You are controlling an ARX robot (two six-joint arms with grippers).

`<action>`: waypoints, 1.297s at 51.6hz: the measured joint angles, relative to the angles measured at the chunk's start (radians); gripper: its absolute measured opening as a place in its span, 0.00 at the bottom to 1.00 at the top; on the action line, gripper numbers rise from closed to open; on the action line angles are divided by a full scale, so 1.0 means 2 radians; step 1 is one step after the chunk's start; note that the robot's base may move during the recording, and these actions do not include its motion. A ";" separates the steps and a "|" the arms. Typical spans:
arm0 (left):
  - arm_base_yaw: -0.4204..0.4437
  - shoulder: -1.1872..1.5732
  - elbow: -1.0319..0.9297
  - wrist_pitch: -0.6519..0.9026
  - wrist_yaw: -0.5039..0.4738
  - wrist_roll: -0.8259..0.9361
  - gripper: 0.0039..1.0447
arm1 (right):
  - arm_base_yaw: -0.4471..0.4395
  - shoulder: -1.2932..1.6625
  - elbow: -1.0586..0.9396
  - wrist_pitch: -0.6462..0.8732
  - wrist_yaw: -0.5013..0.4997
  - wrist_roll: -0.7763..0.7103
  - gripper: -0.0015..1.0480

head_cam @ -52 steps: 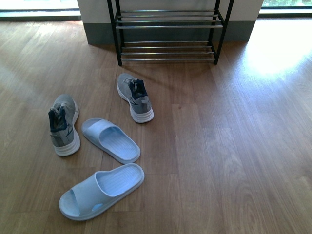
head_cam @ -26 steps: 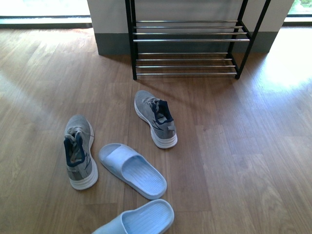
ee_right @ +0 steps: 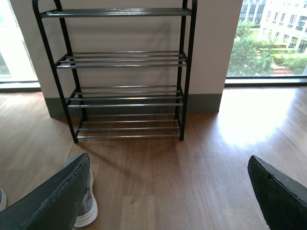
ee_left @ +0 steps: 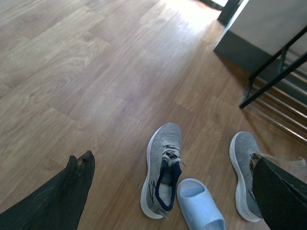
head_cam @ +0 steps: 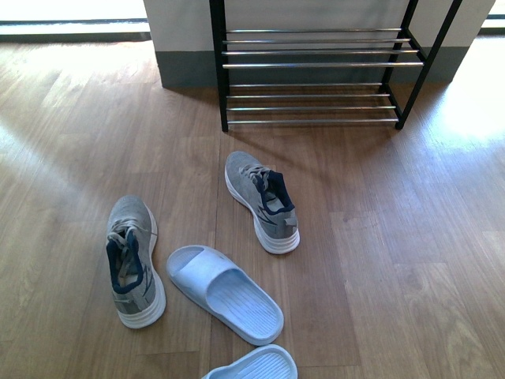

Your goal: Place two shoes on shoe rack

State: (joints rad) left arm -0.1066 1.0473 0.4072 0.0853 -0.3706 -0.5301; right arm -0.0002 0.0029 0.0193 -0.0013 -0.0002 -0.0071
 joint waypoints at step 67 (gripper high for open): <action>-0.008 0.858 0.492 0.021 0.037 0.175 0.71 | 0.000 0.000 0.000 0.000 0.000 0.000 0.91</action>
State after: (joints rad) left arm -0.1226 2.7632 1.3911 0.1280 -0.2974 -0.1795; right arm -0.0002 0.0029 0.0193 -0.0013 -0.0002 -0.0071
